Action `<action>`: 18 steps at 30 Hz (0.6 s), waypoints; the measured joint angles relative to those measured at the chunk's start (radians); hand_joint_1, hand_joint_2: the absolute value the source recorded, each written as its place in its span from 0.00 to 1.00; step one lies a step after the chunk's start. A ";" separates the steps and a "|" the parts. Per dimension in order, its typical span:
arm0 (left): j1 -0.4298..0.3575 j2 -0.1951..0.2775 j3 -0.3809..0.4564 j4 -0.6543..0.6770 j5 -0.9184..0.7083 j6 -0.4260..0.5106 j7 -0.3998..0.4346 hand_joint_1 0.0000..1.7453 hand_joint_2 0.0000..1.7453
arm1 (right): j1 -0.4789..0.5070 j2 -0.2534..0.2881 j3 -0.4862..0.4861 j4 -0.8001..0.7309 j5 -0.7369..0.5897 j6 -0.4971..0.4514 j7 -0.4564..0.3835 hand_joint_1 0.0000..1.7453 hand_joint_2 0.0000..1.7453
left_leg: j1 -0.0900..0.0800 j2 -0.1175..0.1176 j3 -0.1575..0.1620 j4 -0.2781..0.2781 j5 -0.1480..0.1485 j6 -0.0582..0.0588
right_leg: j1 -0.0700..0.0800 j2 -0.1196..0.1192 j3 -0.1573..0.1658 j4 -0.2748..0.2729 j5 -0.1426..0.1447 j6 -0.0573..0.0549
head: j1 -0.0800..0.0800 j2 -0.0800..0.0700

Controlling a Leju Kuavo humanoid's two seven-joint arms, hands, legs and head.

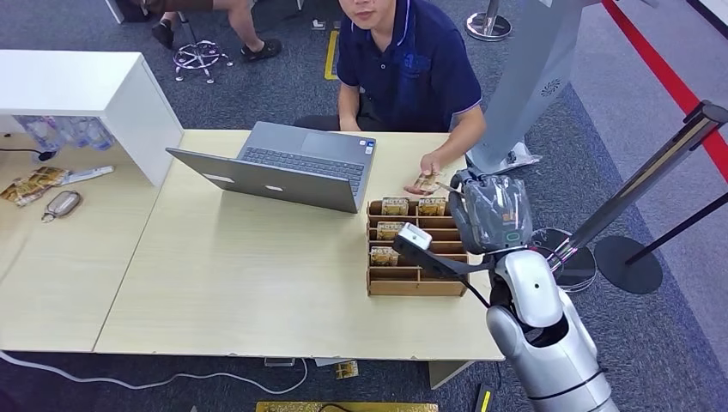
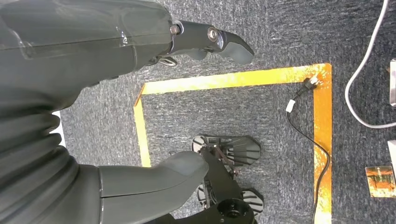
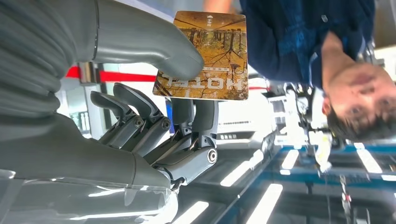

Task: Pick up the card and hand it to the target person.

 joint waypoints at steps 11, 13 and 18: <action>-0.001 0.001 -0.002 0.000 -0.024 -0.031 -0.008 0.00 1.00 | -0.128 0.014 0.009 0.183 -0.024 -0.095 -0.023 1.00 1.00 | 0.000 -0.001 -0.001 0.000 0.000 0.000 | 0.000 -0.001 0.000 0.000 0.000 0.000 | 0.000 0.000; -0.001 0.002 -0.002 0.000 -0.027 -0.033 -0.008 0.00 1.00 | -0.145 0.019 0.011 0.219 -0.023 -0.097 -0.025 1.00 1.00 | 0.000 -0.001 -0.001 0.000 0.000 0.000 | 0.000 -0.001 0.000 0.000 0.000 0.000 | 0.000 0.000; -0.001 0.005 -0.004 0.000 -0.032 -0.037 -0.015 0.00 1.00 | -0.193 0.036 0.020 0.317 -0.008 -0.111 -0.022 0.31 1.00 | 0.000 -0.001 -0.001 0.000 0.000 0.000 | 0.000 0.000 0.000 0.000 0.000 0.000 | 0.000 0.000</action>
